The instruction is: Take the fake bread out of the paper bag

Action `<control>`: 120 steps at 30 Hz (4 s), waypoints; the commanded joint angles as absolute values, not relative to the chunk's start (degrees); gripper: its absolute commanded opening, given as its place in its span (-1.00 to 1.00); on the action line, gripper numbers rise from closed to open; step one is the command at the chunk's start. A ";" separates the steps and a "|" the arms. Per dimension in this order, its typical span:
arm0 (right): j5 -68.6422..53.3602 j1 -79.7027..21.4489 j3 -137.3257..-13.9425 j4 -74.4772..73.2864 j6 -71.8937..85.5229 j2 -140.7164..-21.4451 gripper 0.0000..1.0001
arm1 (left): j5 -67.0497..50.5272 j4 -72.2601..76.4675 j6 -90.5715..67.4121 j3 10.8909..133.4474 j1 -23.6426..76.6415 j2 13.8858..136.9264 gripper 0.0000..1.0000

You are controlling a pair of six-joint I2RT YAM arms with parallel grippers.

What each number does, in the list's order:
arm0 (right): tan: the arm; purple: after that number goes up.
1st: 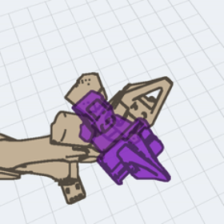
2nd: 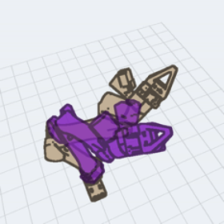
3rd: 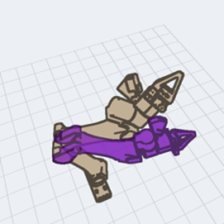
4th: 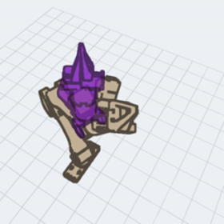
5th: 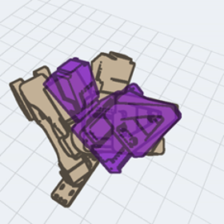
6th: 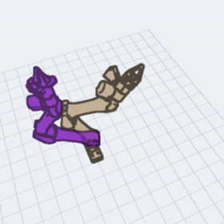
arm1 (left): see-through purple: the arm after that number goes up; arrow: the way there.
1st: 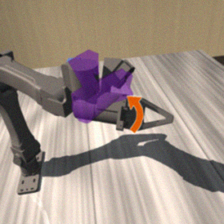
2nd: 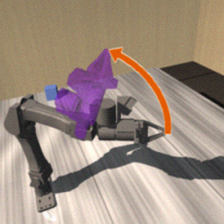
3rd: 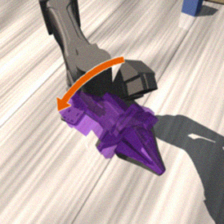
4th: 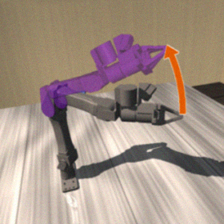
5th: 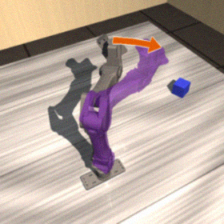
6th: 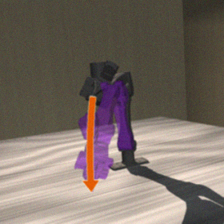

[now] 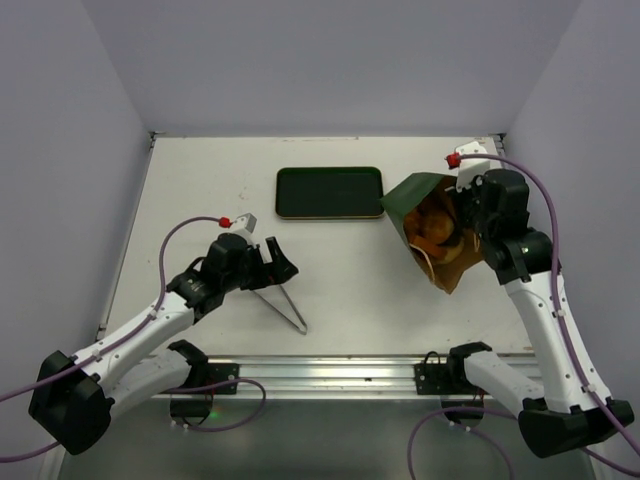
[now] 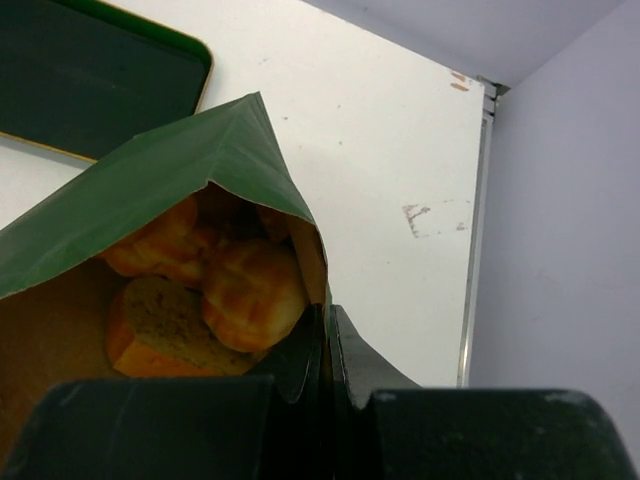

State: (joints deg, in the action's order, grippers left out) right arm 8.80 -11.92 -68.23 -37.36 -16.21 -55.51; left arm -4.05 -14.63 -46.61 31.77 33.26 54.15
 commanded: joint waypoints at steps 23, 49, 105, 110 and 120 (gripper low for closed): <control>2.21 -11.25 -57.67 -27.16 -13.37 -60.02 -1.00 | -2.63 -15.12 -42.80 31.38 33.49 54.40 0.95; -13.62 -11.25 -56.25 -21.54 -3.34 -65.12 -1.00 | 2.54 -9.05 -46.23 33.13 35.07 67.05 0.89; -11.25 -10.99 -52.38 -18.11 -0.97 -60.12 -1.00 | 24.08 -44.29 -102.30 49.39 49.66 95.97 0.40; -11.69 -10.81 -52.38 -18.10 -0.88 -59.77 -1.00 | 25.05 -44.47 -100.99 49.48 48.96 97.46 0.30; -12.30 -10.55 -52.12 -18.19 -0.62 -58.80 -1.00 | 26.45 -43.86 -95.55 50.98 48.08 99.76 -0.27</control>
